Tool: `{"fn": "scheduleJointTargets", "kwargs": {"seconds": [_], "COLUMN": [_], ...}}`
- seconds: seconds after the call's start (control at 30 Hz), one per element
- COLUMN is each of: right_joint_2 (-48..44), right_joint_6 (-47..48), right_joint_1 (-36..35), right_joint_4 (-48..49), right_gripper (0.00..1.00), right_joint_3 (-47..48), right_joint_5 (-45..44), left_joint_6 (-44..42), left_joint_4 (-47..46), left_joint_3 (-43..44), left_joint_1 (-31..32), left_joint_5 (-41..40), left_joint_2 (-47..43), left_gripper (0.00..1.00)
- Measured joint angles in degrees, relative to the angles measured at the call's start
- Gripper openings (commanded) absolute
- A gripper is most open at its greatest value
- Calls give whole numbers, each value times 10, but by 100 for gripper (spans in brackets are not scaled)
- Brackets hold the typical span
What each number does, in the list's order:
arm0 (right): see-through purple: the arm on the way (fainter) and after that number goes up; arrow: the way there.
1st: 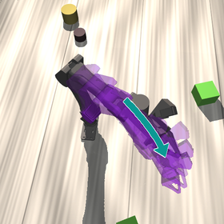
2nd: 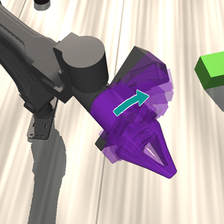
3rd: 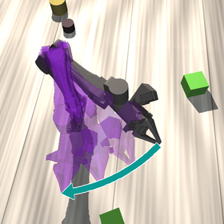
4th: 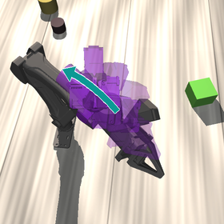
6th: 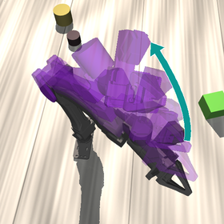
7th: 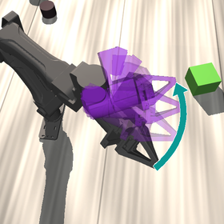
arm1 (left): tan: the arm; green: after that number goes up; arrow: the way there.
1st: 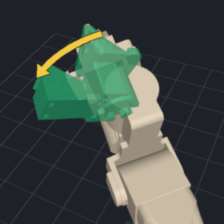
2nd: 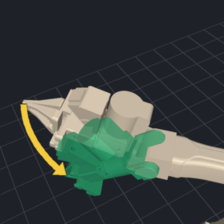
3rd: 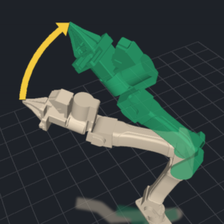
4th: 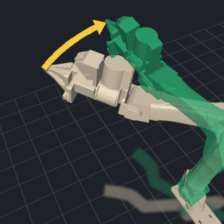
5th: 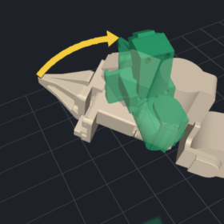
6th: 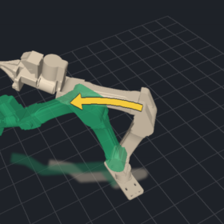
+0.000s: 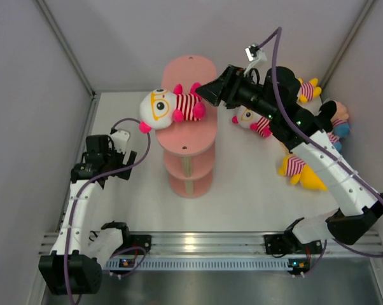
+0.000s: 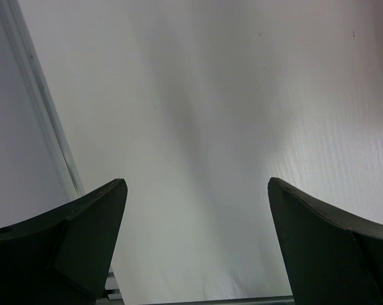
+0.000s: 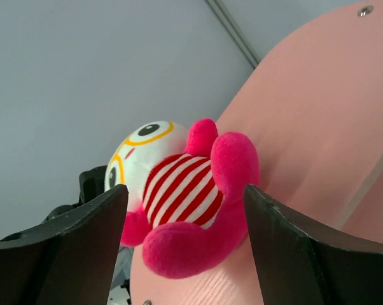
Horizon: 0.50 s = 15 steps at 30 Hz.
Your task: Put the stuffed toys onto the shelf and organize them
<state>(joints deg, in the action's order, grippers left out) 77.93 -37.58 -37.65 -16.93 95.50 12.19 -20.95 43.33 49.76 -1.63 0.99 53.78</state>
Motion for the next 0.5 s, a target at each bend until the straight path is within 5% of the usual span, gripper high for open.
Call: {"fn": "scheduleJointTargets", "kwargs": {"seconds": [0.2,0.5], "right_joint_2": [53,24], "right_joint_6": [-2,-9], "right_joint_1": [-4,-5], "right_joint_4": [-9,-2], "right_gripper": [68,16], "right_joint_3": [-5,-43], "right_joint_5": [6,-16], "left_joint_6": [0,0], "left_joint_4": [1,1], "left_joint_3": [0,0], "left_joint_1": [0,0], "left_joint_5": [0,0], "left_joint_2": [0,0], "left_gripper": [99,99]}}
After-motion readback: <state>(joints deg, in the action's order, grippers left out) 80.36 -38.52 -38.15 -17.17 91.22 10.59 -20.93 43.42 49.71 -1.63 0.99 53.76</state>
